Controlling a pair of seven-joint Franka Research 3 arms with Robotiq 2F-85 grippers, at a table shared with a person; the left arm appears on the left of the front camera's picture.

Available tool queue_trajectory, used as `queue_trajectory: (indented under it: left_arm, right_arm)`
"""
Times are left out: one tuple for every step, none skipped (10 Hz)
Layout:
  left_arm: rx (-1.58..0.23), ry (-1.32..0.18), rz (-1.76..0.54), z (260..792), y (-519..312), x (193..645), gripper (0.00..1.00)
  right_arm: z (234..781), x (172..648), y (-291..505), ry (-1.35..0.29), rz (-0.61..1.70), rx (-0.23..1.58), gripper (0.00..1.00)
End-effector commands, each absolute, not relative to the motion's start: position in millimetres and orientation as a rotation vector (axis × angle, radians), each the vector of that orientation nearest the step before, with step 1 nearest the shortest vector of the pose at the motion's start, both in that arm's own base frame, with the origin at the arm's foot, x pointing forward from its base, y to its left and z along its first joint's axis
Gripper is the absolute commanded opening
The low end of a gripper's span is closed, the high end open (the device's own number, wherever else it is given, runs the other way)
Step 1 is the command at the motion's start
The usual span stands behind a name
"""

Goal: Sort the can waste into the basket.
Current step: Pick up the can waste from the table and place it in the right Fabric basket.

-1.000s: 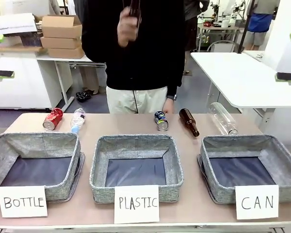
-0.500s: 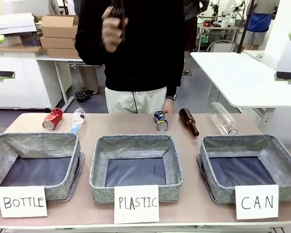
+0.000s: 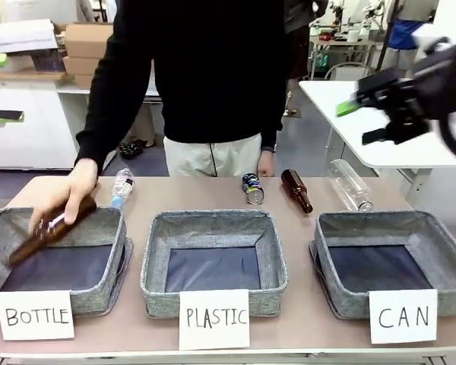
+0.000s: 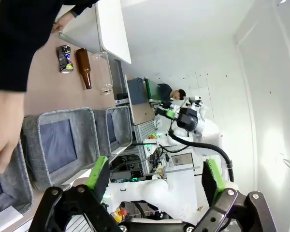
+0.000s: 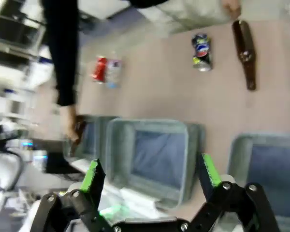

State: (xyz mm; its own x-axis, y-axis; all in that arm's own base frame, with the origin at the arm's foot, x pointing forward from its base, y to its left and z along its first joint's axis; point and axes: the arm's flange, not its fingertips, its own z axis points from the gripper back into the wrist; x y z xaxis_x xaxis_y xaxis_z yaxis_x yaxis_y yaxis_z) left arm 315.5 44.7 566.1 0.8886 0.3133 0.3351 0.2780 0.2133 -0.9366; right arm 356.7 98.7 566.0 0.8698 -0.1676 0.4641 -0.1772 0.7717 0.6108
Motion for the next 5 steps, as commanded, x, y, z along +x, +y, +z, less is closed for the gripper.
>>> queue_trajectory:
  left_arm:
    - [-1.393,-0.54,0.006,568,44,317,1.0]
    - [-1.393,-0.54,0.006,568,44,317,1.0]
    - [-1.393,-0.54,0.006,568,44,317,1.0]
    - [-1.393,-0.54,0.006,568,44,317,1.0]
    - [-1.393,-0.54,0.006,568,44,317,1.0]
  right_arm:
    - [553,442,137,-0.444,0.001,0.475,1.0]
    - [537,469,170,-0.408,0.042,0.45,1.0]
    - [518,484,195,-0.379,0.046,0.403,1.0]
    - [503,495,208,-0.388,0.04,0.377,1.0]
    - [505,472,199,-0.244,0.053,0.428,1.0]
